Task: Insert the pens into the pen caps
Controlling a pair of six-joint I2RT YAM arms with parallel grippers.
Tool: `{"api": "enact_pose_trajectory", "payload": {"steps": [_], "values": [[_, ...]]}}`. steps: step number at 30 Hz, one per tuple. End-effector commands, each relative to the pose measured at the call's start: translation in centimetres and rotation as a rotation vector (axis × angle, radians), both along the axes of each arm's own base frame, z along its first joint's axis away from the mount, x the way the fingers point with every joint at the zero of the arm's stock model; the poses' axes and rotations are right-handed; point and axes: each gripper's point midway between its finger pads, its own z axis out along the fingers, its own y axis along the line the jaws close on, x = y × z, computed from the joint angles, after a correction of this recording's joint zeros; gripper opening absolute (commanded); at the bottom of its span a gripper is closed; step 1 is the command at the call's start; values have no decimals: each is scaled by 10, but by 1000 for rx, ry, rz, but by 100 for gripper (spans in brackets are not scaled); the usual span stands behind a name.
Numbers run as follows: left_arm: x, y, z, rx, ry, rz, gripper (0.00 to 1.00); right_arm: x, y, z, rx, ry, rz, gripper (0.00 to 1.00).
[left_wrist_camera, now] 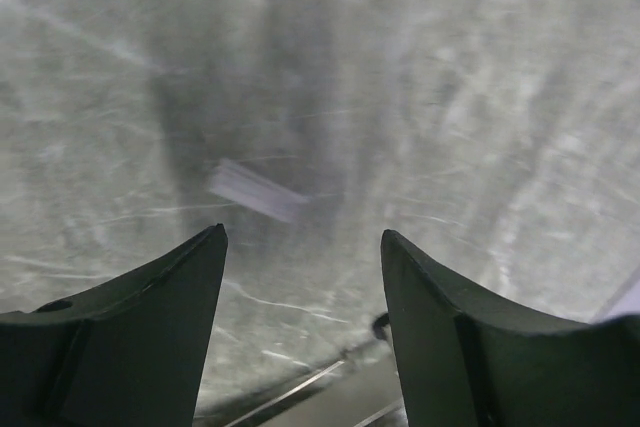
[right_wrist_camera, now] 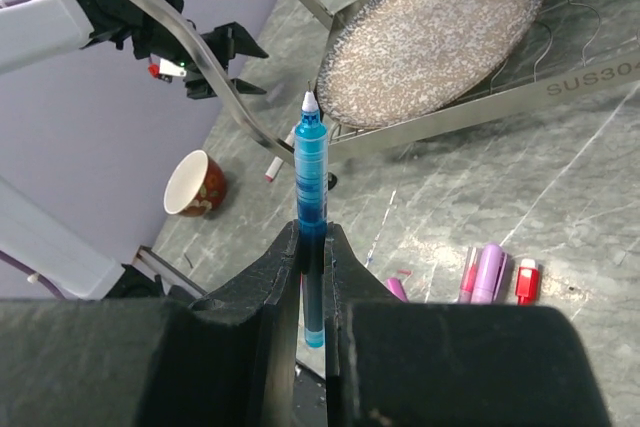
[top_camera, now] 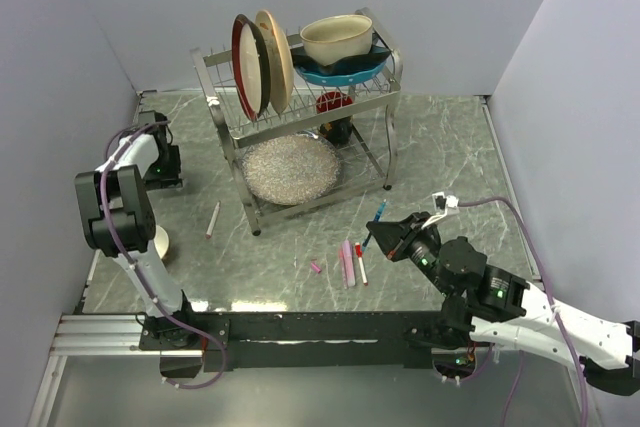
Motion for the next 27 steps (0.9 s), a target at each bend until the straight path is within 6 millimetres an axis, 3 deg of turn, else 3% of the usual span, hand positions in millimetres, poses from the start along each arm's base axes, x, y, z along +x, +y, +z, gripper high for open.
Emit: {"api": "enact_pose_trajectory", "payload": {"steps": [1, 11, 16, 27], "values": [[-8, -1, -1, 13, 46, 63, 68, 6, 0, 29, 45, -47, -31, 0], [-15, 13, -13, 85, 116, 61, 65, 7, -3, 30, 44, -48, -42, 0], [-6, 10, -16, 87, 96, -2, 64, 7, -2, 30, 44, -49, -39, 0], [9, 48, 59, 493, 43, -377, 73, 8, -2, 29, 28, -50, -41, 0]]}}
